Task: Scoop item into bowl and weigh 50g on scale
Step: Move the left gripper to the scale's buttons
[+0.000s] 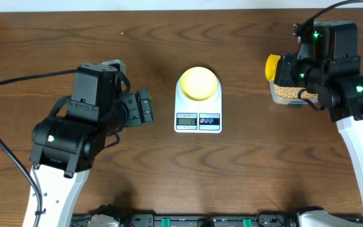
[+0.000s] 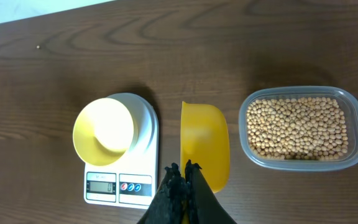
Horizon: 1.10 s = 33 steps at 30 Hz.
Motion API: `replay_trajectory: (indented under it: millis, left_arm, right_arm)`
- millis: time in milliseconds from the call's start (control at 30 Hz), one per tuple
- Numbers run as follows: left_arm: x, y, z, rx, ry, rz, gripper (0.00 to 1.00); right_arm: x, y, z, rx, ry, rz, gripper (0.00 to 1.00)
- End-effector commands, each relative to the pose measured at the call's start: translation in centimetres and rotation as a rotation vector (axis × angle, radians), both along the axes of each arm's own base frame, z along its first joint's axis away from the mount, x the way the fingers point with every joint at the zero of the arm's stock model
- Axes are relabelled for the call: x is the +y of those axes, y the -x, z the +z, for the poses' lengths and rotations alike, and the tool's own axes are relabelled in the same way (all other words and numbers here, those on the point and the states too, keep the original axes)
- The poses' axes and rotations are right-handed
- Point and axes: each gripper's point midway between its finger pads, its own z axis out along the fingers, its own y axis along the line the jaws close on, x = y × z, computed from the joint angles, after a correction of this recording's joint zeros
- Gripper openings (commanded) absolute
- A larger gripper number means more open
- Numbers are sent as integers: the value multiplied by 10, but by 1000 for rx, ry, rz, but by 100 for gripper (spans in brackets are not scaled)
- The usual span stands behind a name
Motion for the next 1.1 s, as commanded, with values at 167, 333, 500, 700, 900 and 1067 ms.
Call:
replay_trajectory:
  millis: [167,333,500,700,900,1067]
  left_arm:
    - [1,-3,5,-24,-15,-11,92]
    - [1,-3,-6,22,-29,-13,92]
    - [-7,-2,-36,159,-71,-45,92]
    - [-29,-9,-73,277,-165,-110,93]
    - [-35,-16,-108,348,-338,-32,93]
    - [-53,-22,-133,368,-399,3,93]
  right_arm:
    - [-2,-1,8,-25,14,0,1]
    - [-5,-2,8,-29,24,-11,1]
    - [-5,-4,9,-37,27,-15,1]
    - [-5,-4,10,-40,23,-18,1]
    - [-5,-4,10,-38,24,-17,1]
    - [-5,-3,9,-35,24,-17,1]
